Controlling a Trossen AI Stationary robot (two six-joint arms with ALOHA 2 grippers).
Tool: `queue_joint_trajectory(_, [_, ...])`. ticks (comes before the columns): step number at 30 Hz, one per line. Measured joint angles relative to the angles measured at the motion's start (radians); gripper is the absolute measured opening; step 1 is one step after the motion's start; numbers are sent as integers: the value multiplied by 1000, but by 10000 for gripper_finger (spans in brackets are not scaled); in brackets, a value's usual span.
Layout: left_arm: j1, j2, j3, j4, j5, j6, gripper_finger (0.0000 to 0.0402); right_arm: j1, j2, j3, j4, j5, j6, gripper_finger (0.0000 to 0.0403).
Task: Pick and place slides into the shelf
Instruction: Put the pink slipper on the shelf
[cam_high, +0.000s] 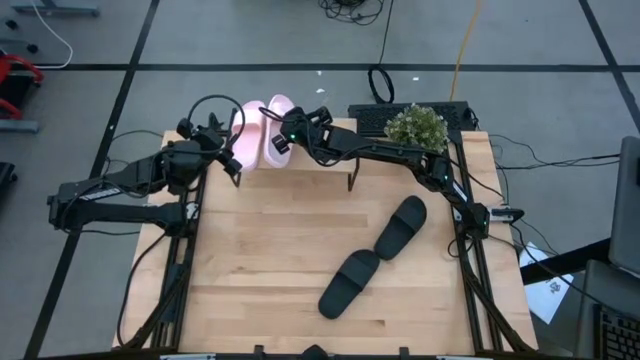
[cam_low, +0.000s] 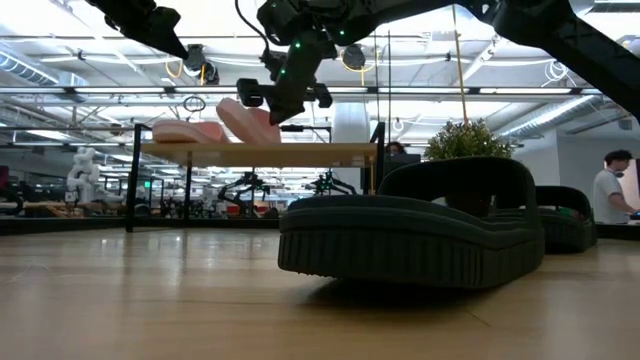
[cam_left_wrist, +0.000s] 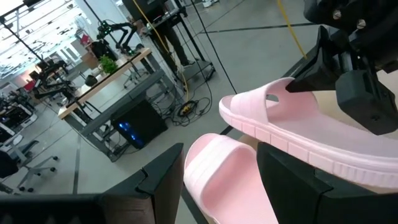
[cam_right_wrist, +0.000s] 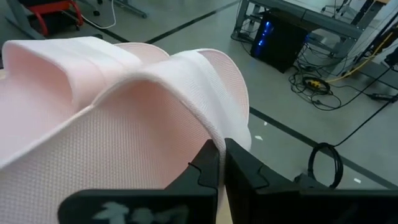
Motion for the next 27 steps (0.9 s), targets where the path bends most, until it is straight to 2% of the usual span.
queue_joint_trajectory(27, [0,0,0,0,1,-3,209,8,-2,-24,43,-2,-50,0])
